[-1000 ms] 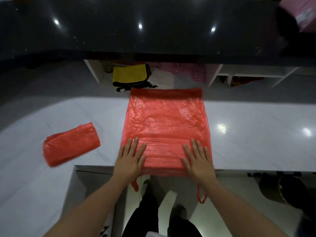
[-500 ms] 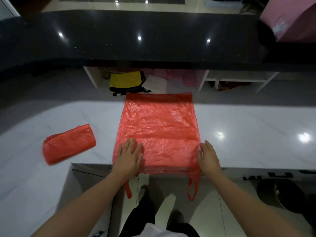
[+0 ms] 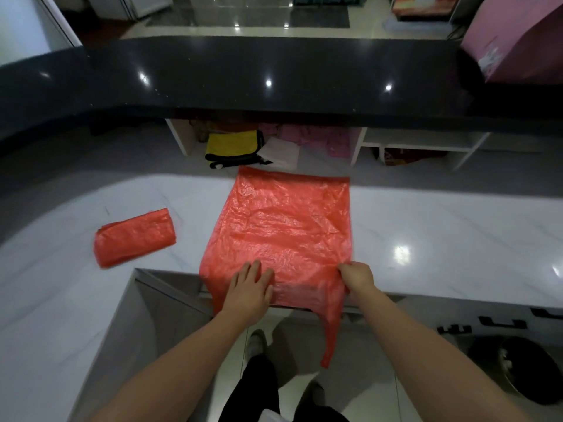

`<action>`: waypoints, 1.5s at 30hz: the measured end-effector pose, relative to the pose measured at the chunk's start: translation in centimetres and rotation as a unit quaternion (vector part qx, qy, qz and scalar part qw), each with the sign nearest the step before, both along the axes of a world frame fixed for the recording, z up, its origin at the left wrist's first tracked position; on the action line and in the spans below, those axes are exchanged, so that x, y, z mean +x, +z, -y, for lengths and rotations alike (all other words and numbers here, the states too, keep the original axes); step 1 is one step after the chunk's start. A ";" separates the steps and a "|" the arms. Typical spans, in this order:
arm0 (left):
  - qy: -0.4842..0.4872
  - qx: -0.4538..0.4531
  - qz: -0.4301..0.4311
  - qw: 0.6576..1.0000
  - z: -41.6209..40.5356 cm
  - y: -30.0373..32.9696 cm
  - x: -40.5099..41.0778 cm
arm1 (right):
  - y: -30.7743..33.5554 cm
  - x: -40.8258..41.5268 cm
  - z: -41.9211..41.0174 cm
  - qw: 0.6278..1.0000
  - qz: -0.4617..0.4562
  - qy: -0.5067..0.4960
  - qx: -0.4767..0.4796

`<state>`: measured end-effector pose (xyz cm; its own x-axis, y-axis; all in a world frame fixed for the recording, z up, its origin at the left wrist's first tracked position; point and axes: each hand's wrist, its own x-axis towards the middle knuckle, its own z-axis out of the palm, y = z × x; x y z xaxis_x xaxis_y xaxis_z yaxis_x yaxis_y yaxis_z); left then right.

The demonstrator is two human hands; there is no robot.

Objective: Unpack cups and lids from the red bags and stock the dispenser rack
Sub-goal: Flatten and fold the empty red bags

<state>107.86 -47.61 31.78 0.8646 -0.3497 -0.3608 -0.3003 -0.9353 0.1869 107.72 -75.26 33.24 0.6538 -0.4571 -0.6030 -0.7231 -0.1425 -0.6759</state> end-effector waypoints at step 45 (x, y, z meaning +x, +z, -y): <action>-0.110 -0.067 0.136 0.982 9.9 7.4 15.2 | 3.1 -4.5 1.4 0.961 -0.005 -0.277 -0.013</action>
